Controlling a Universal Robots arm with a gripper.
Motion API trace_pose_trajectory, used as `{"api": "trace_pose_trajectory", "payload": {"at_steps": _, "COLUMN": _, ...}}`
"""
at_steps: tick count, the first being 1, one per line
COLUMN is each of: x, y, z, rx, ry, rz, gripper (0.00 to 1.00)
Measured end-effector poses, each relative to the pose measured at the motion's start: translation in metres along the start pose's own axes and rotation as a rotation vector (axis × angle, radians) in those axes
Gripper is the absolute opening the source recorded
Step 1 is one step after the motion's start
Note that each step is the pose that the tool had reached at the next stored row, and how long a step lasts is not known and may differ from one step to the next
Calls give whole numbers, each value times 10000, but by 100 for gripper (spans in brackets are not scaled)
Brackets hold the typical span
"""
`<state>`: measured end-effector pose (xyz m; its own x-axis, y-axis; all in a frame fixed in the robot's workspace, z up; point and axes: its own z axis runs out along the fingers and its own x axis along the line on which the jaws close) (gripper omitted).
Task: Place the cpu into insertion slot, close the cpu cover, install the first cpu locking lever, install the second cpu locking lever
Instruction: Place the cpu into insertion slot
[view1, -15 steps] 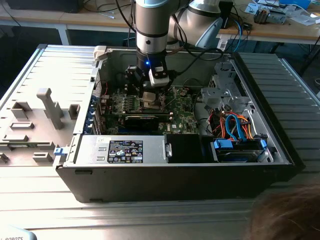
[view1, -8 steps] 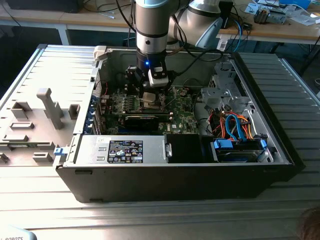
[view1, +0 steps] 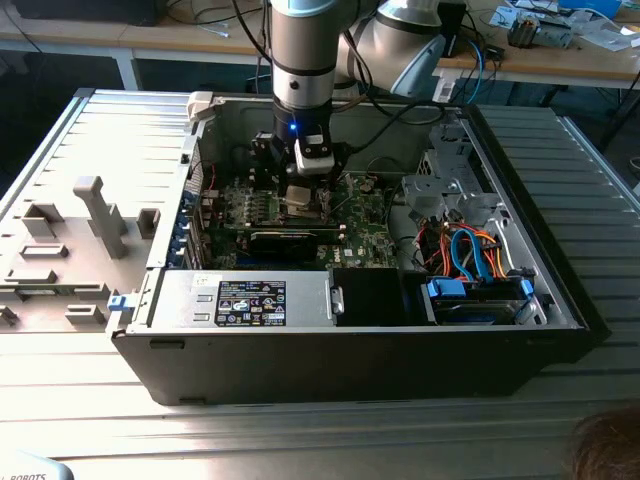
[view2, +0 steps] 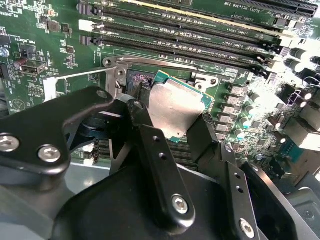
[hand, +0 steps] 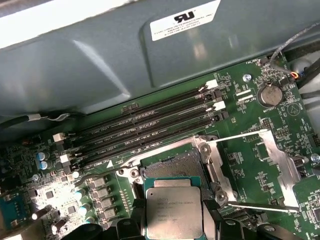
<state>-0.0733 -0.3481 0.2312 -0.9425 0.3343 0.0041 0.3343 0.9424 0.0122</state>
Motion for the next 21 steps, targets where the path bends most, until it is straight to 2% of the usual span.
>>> {"api": "trace_pose_trajectory", "payload": {"at_steps": 16, "x": 0, "y": 0, "z": 24, "rx": 168, "ry": -68, "rz": 612, "gripper": 54}}
{"api": "trace_pose_trajectory", "payload": {"at_steps": 21, "x": 0, "y": 0, "z": 29, "rx": 187, "ry": -76, "rz": 760, "gripper": 54}}
